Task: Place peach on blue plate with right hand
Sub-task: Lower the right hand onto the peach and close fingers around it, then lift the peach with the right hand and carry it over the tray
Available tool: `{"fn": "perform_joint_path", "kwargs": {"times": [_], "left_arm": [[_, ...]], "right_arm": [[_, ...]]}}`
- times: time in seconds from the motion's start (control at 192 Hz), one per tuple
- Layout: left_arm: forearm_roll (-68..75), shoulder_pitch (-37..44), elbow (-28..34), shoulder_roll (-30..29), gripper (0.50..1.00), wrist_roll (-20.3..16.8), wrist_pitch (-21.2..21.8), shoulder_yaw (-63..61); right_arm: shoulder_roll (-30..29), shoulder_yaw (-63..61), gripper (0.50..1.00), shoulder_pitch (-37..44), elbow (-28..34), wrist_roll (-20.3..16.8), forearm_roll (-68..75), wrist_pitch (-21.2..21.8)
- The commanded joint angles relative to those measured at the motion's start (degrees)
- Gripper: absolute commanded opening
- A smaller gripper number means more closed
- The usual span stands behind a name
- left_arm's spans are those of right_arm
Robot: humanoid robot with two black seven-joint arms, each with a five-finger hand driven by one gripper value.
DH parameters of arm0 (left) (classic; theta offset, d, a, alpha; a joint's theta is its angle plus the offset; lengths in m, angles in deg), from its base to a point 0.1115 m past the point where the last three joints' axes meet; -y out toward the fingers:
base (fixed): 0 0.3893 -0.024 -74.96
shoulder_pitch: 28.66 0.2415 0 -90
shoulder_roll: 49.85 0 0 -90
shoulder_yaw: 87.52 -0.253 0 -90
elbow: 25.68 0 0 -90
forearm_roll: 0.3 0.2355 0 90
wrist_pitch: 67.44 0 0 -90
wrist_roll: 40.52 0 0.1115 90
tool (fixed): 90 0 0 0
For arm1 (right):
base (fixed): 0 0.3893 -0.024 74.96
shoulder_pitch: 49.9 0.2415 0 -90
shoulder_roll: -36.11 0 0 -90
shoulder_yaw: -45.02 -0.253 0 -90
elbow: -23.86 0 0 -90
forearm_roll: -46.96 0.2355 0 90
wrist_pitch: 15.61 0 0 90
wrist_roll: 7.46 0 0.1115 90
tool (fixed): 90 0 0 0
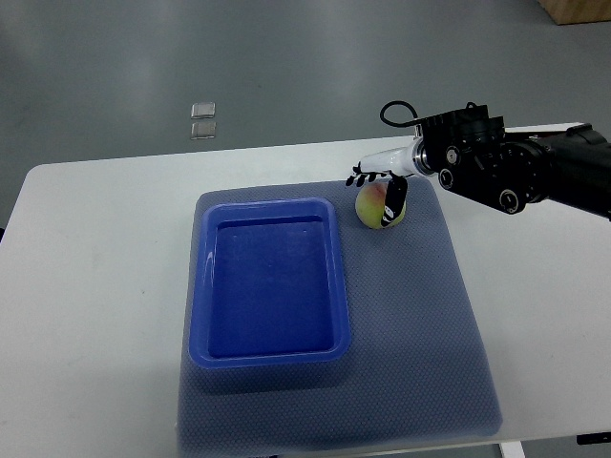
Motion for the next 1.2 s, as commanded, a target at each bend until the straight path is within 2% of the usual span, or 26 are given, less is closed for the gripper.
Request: {"fn": "perform_joint_path", "kwargs": {"times": [0.0, 0.12, 0.162, 0.177, 0.188, 0.193, 0.245, 0.25, 0.277, 0.282, 0.297, 0.303, 0.313, 0.48, 0.584, 0.631, 0.637, 0.715, 0.762, 0.767, 0.835, 0.887, 0.892, 0.903, 1.023, 1.195], "left_arm": [[0.00, 0.06, 0.00, 0.00, 1.000, -0.05, 0.01, 0.00], [0.00, 0.07, 0.08, 0.00, 1.000, -0.05, 0.01, 0.00], [0.00, 0.07, 0.08, 0.00, 1.000, 0.04, 0.01, 0.00], [0.00, 0.06, 0.00, 0.00, 1.000, 0.04, 0.01, 0.00], [0.00, 0.07, 0.00, 0.00, 1.000, 0.04, 0.01, 0.00], [0.00, 0.07, 0.00, 0.00, 1.000, 0.04, 0.01, 0.00], [0.00, 0.07, 0.00, 0.00, 1.000, 0.04, 0.01, 0.00], [0.00, 0.07, 0.00, 0.00, 1.000, -0.04, 0.01, 0.00], [0.00, -0.02, 0.00, 0.00, 1.000, -0.05, 0.01, 0.00], [0.00, 0.06, 0.00, 0.00, 1.000, 0.04, 0.01, 0.00], [0.00, 0.07, 0.00, 0.00, 1.000, 0.04, 0.01, 0.00], [0.00, -0.02, 0.00, 0.00, 1.000, 0.04, 0.01, 0.00], [0.00, 0.06, 0.00, 0.00, 1.000, 0.04, 0.01, 0.00], [0.00, 0.07, 0.08, 0.00, 1.000, 0.04, 0.01, 0.00], [0.00, -0.02, 0.00, 0.00, 1.000, -0.04, 0.01, 0.00], [0.00, -0.02, 0.00, 0.00, 1.000, -0.05, 0.01, 0.00], [0.00, 0.06, 0.00, 0.00, 1.000, 0.04, 0.01, 0.00], [0.00, 0.07, 0.00, 0.00, 1.000, -0.04, 0.01, 0.00], [0.00, 0.07, 0.00, 0.00, 1.000, -0.05, 0.01, 0.00], [0.00, -0.02, 0.00, 0.00, 1.000, -0.05, 0.01, 0.00], [0.00, -0.02, -0.09, 0.00, 1.000, 0.04, 0.01, 0.00], [0.00, -0.02, -0.09, 0.00, 1.000, 0.04, 0.01, 0.00], [0.00, 0.06, -0.18, 0.00, 1.000, 0.04, 0.01, 0.00], [0.00, 0.07, -0.27, 0.00, 1.000, 0.04, 0.01, 0.00], [0.00, 0.07, -0.36, 0.00, 1.000, 0.04, 0.01, 0.00], [0.00, 0.06, 0.08, 0.00, 1.000, -0.05, 0.01, 0.00]], "right_arm": [[-0.01, 0.06, 0.834, -0.45, -0.27, 0.02, -0.10, 0.09], [-0.01, 0.06, 0.829, -0.98, -0.36, 0.11, -0.10, 0.00], [-0.01, 0.06, 0.803, -1.15, -0.45, 0.29, -0.10, -0.08], [-0.01, 0.06, 0.768, -1.15, -0.36, 0.29, -0.10, -0.08], [-0.01, 0.06, 0.768, -1.15, -0.36, 0.29, -0.10, -0.08], [-0.01, 0.06, 0.746, -1.15, -0.44, 0.29, -0.19, -0.08], [-0.01, 0.06, 0.746, -1.15, -0.45, 0.29, -0.19, -0.08], [-0.01, 0.06, 0.636, -1.15, -0.36, 0.37, -0.80, -0.08], [-0.01, 0.06, 0.586, -1.07, -0.36, 0.46, -1.15, -0.08], [-0.01, 0.06, 0.560, -1.07, -0.36, 0.46, -1.33, -0.17], [-0.01, 0.06, 0.535, -1.07, -0.36, 0.46, -1.42, -0.17], [-0.01, 0.06, 0.509, -0.98, -0.36, 0.55, -1.59, -0.26], [-0.01, 0.06, 0.500, -0.98, -0.36, 0.55, -1.77, -0.26], [1.40, -0.02, 0.500, 1.75, 0.87, 0.64, -1.95, 0.00], [4.82, -0.37, 0.500, 8.07, 5.79, 0.64, -1.16, 0.79], [4.83, -0.37, 0.500, 8.07, 5.79, 0.64, -1.15, 0.79], [7.09, -0.46, 0.500, 12.25, 9.88, 0.64, -0.89, 1.93], [10.53, -0.55, 0.500, 19.05, 14.84, 0.64, 1.30, 4.39], [10.54, -0.55, 0.500, 19.06, 14.85, 0.64, 1.31, 4.40], [12.89, -0.46, 0.500, 23.41, 18.33, 0.55, 3.48, 6.66], [14.93, -0.29, 0.500, 27.84, 22.40, 0.55, 5.52, 8.18], [14.93, -0.29, 0.500, 27.85, 22.41, 0.55, 5.53, 8.18], [15.46, -0.03, 0.500, 30.02, 25.02, 0.46, 6.40, 8.35], [15.55, -0.02, 0.500, 30.31, 25.48, 0.46, 6.49, 8.44], [15.11, -0.02, 0.500, 31.54, 26.62, 0.46, 6.58, 8.35], [6.50, 0.06, 0.500, 30.49, 25.83, 0.55, 8.69, 4.66]]}}
